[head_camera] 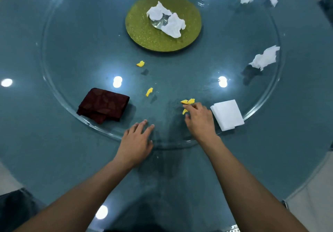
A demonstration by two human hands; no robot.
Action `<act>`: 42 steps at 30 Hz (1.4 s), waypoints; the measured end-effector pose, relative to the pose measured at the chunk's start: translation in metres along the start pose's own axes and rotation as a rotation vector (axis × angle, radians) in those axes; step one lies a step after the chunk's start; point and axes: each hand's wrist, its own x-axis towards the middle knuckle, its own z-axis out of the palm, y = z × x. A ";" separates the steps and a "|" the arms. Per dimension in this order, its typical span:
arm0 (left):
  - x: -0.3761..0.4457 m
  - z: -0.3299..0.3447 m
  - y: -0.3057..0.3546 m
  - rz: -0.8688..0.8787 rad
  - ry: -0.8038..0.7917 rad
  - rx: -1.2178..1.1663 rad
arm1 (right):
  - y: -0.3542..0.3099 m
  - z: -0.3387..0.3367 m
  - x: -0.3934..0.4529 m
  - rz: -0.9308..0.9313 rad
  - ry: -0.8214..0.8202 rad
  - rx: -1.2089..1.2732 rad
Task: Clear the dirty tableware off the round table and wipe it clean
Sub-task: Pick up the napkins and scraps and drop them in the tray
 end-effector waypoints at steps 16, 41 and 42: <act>0.050 -0.006 0.007 0.081 0.168 -0.435 | 0.001 0.006 0.008 0.126 -0.047 0.081; 0.082 -0.029 0.010 -0.715 -0.285 -2.057 | 0.001 -0.010 0.043 0.004 -0.062 0.003; 0.082 -0.029 0.009 -0.715 -0.287 -2.056 | 0.000 -0.008 0.042 0.019 -0.068 0.006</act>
